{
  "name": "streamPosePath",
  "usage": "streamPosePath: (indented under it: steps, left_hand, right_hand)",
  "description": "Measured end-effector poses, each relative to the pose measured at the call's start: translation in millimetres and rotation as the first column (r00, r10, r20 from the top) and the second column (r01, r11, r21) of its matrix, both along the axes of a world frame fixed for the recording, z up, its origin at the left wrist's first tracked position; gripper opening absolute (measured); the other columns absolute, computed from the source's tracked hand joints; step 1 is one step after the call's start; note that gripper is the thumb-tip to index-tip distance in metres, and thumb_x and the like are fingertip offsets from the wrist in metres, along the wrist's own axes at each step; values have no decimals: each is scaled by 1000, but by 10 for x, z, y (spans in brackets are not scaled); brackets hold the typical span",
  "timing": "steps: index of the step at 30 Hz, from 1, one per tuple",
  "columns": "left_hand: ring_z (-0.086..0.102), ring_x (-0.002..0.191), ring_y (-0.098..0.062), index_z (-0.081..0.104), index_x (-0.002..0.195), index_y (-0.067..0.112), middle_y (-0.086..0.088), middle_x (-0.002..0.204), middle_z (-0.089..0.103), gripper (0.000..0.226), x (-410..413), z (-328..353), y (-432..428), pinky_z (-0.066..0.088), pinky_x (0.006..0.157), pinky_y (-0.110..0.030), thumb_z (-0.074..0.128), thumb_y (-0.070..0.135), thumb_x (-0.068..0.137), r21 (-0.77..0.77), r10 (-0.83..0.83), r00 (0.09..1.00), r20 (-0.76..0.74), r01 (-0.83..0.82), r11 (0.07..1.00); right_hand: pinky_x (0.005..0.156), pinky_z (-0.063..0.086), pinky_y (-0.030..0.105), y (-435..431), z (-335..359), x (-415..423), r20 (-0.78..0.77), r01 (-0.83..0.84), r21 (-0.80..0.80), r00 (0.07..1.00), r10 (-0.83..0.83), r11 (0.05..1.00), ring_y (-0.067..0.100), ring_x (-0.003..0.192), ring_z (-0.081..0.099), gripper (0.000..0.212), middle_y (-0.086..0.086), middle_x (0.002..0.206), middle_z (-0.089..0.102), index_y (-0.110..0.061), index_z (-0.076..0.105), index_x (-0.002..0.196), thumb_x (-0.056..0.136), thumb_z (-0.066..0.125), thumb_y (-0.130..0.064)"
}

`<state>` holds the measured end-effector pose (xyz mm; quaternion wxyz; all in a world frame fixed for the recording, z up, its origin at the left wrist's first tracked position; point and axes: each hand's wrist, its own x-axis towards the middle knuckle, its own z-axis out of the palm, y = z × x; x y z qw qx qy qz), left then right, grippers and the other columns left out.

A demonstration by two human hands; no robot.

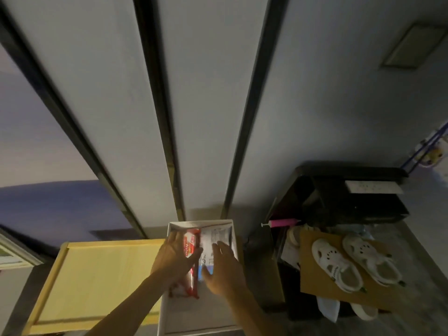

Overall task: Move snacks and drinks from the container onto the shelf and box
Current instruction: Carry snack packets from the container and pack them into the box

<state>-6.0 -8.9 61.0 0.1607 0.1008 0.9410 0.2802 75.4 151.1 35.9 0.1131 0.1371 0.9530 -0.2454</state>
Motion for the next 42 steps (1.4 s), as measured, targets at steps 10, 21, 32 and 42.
streamPosePath:
  steps: [10, 21, 32, 42]
  left_hand:
    - [33, 152, -23, 25, 161, 34, 5, 169, 28, 88, -408, 1873, -1214, 32, 124, -48, 49, 80, 90, -74, -150, 933, -327, 133, 988]
    - [27, 156, -22, 27, 164, 26, -1, 171, 27, 98, -145, 3054, -2978, 25, 125, -48, 33, 89, 89, -117, 41, 840, -540, -123, 985]
    - [37, 151, -24, 28, 159, 40, 5, 169, 29, 88, 1510, 3214, -4563, 31, 124, -55, 35, 91, 88, -70, 488, 701, -520, -604, 794]
    - [39, 149, -25, 31, 159, 34, -1, 168, 32, 105, 3155, 3073, -5951, 38, 120, -48, 23, 100, 77, -77, 723, 512, -465, -836, 542]
  right_hand:
    - [121, 35, 44, -269, 2226, -347, -168, -21, 67, 985, 32, 998, 24, 156, 30, 89, 2, 173, 24, -25, 21, 166, 97, 56, -68]
    - [125, 30, 39, -1407, 3535, -865, -405, -303, 161, 848, 343, 939, 22, 158, 26, 95, 4, 174, 24, -15, 26, 166, 95, 56, -71]
    - [121, 37, 41, -3211, 3622, -702, -421, -664, 104, 646, 637, 741, 23, 155, 34, 95, 1, 172, 27, -19, 27, 165, 94, 55, -74]
    - [117, 40, 41, -5459, 3523, 71, -371, -898, 108, 362, 855, 427, 25, 150, 40, 90, 3, 168, 36, -20, 29, 164, 94, 60, -69]
